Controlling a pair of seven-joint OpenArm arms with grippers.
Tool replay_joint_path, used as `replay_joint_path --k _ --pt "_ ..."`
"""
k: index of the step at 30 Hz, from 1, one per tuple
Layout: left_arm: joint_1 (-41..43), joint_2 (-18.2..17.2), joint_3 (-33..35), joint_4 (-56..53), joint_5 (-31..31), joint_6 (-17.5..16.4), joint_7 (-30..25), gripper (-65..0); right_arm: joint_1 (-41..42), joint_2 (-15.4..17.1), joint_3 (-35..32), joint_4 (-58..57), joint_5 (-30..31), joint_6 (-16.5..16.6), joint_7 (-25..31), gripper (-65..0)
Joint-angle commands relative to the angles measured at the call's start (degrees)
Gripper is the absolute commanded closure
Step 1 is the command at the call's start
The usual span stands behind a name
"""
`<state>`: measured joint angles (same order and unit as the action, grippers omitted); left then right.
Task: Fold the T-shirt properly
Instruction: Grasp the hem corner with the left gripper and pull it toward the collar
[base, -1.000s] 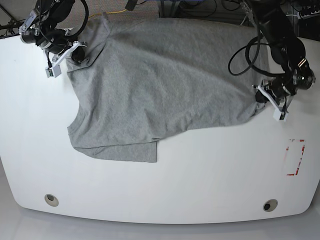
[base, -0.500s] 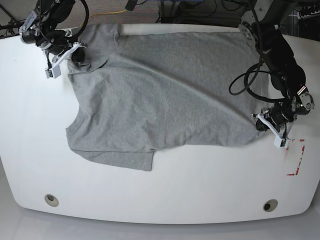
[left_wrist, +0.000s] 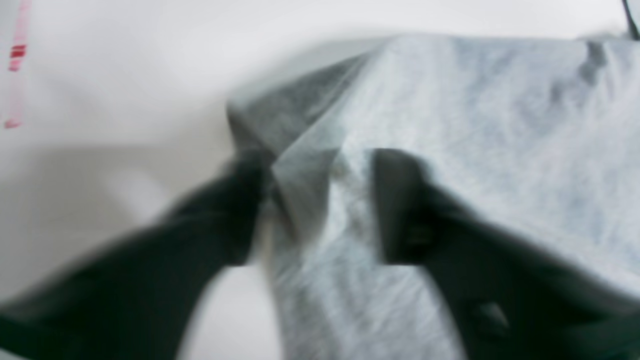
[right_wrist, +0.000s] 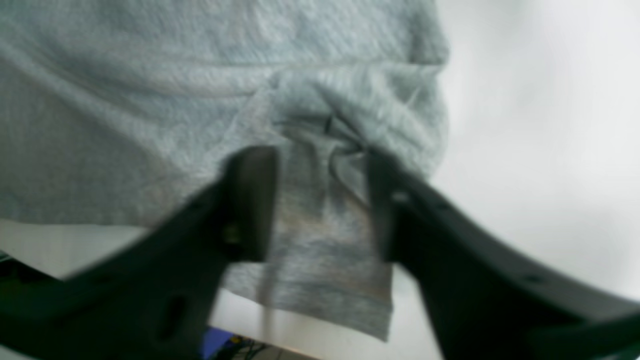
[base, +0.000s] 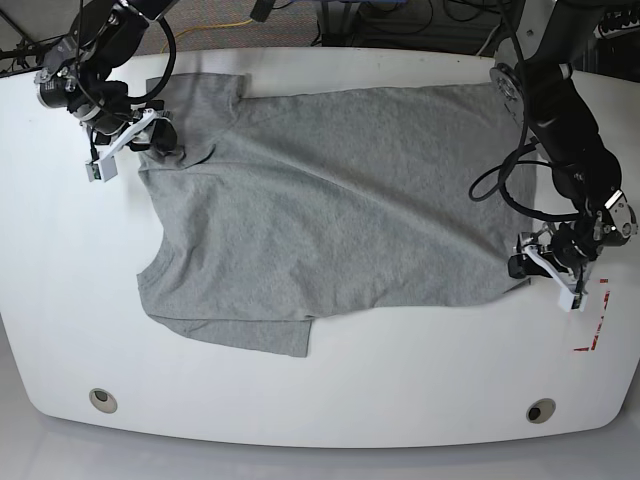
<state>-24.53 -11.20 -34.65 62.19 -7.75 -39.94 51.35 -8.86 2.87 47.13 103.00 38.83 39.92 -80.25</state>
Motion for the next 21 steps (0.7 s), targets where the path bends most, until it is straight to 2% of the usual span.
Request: replay_joint_path --k 1,4,7,10,15,17,21 --pt "-1.0 -1.9 -0.1 1.2 -1.3 -0.1 -0.8 -41.5 0.3 0.8 1.1 0.9 1.3 0.1 0.8 -40.4" --pt "1.3 -2.1 -0.1 1.9 -1.4 -0.1 1.7 -41.5 0.2 0.7 4.1 0.6 1.3 0.1 0.7 -42.0" --pt "3.7 -3.7 -0.3 5.7 -1.4 -0.1 5.6 -41.5 -0.3 0.7 7.0 0.6 1.3 0.1 0.6 -43.0" --pt "7.9 -3.7 -0.3 10.6 -1.4 -0.1 8.9 -41.4 -0.3 0.7 7.8 0.6 1.3 0.1 0.5 -43.0" --pt "19.1 -3.4 -0.4 24.0 -1.9 -0.1 14.3 -41.4 -3.0 -0.2 8.1 -2.0 1.5 0.1 0.5 -42.8" --pt "22.8 -3.4 -0.4 27.7 -4.2 -0.1 15.1 -41.4 -3.4 -0.1 8.1 -4.4 2.7 0.1 0.6 -42.6" --pt "31.5 -3.7 -0.6 33.7 -13.3 -0.1 15.9 -41.4 -5.5 -0.5 7.7 -9.6 5.9 0.1 0.9 -42.5"
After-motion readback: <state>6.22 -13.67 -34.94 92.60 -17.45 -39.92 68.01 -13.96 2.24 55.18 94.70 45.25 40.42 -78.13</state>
